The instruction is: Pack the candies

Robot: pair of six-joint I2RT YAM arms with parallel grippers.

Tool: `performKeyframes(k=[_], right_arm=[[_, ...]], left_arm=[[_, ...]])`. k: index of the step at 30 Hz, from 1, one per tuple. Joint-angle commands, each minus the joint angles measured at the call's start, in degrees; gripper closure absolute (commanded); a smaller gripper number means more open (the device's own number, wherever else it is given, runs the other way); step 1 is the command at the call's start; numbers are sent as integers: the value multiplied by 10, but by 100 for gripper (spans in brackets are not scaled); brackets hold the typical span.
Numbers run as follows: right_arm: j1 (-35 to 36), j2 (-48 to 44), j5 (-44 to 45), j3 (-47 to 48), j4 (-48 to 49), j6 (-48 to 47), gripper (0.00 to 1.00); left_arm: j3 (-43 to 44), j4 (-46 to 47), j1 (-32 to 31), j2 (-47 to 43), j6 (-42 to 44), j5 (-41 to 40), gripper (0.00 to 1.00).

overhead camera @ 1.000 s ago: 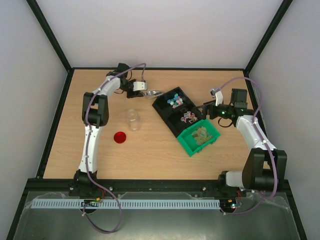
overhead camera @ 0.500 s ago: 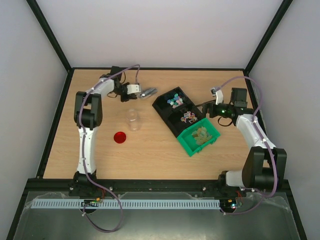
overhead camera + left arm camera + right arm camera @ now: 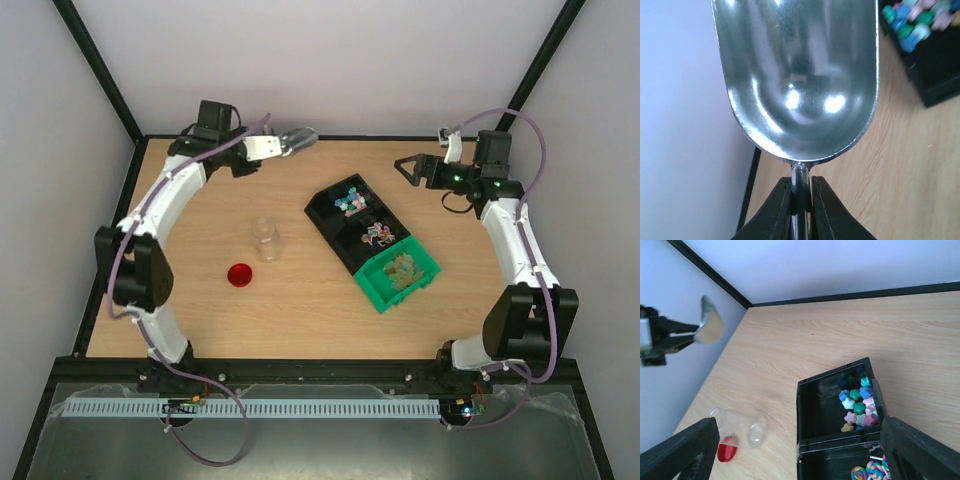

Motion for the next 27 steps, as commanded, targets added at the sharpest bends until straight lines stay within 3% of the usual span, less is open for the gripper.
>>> performKeyframes(k=[1,8,12,22,27], right_arm=[[11,-8,-35,26,-43,76,12],[39,-25,-86,16,-86,82,18],[54,-40,-85,5,-113,62,23],[86,-46,-100,-48,-145,31,47],[90,-39,-100,-53,-142,37,72]], left_arm=[[-68,4,-68,-79,-12,-64,98],[-139,28,-219,-150,-59,-190,98],[-135,14,-271,-156,-89,-234,98],[-144,22,-323,-166,-115,-260,98],[-150,28,-332,-171,-123,-257,98]])
